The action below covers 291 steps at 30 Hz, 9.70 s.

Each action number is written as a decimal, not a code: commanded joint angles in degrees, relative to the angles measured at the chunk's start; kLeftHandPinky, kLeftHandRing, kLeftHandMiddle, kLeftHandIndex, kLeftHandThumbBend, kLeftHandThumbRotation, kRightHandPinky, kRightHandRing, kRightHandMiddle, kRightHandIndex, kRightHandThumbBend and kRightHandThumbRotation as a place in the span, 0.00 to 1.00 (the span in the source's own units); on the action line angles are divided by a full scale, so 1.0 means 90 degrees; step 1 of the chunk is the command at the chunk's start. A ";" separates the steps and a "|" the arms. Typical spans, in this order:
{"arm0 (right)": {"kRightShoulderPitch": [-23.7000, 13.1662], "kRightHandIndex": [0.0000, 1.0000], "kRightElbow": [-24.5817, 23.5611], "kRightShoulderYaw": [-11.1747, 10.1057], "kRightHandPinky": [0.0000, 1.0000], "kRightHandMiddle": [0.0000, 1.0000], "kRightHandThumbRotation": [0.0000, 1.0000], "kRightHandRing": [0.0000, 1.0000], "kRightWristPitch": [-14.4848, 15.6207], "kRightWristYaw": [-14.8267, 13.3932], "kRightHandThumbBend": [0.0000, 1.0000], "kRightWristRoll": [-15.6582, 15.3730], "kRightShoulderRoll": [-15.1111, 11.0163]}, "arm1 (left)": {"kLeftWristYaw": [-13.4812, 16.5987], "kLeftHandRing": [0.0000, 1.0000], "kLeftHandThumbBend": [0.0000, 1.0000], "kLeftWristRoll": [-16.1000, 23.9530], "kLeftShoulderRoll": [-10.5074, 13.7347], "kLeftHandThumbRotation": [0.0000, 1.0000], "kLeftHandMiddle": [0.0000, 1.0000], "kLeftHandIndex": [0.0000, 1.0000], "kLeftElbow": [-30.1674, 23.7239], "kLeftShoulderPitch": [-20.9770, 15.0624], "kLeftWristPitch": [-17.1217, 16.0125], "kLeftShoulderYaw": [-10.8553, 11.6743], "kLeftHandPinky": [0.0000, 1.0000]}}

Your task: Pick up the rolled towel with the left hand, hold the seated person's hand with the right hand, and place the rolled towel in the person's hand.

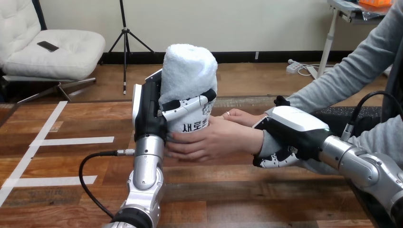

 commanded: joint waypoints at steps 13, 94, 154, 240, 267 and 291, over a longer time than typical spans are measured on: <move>-0.0581 0.44 -0.0351 -0.0062 0.31 0.39 0.02 0.34 -0.0147 -0.0056 0.48 0.0121 0.0078 | -0.0154 0.39 0.62 -0.0016 -0.0426 0.00 0.41 0.41 -0.0102 -0.0483 -0.0144 -0.0159 0.37; -0.0494 0.45 -0.0277 -0.0068 0.31 0.40 0.00 0.34 -0.0016 -0.0054 0.48 0.0104 0.0011 | -0.2024 0.94 1.00 -0.0515 -0.0122 0.99 0.95 0.93 -0.0309 -0.0228 0.0766 -0.0086 0.97; -0.0243 0.67 -0.0959 -0.0095 0.56 0.65 0.57 0.63 0.0946 0.1300 0.95 0.0570 -0.0149 | -0.3016 1.00 1.00 -0.1272 0.0199 0.96 1.00 1.00 -0.4319 0.2303 0.0963 -0.0198 1.00; 0.1673 0.90 -0.3303 -0.1632 0.78 0.88 1.00 0.86 0.1169 0.1416 1.00 0.3156 0.0252 | -0.3242 1.00 0.84 -0.1885 0.0671 0.93 1.00 0.94 -0.6803 0.4980 0.0662 -0.0288 1.00; 0.3079 0.91 -0.5390 -0.2059 0.82 0.91 1.00 0.90 0.1559 0.1417 1.00 0.4438 0.0959 | -0.3092 0.95 0.79 -0.1987 0.0415 0.92 0.93 0.88 -0.7774 0.5551 0.0923 -0.0727 0.89; 0.4776 0.95 -0.6659 -0.1720 0.90 0.95 1.00 0.94 0.1234 0.1648 1.00 0.5576 0.2311 | -0.3199 0.97 0.76 -0.2457 0.0294 0.84 0.98 0.98 -0.8592 0.5952 0.1115 -0.1169 0.87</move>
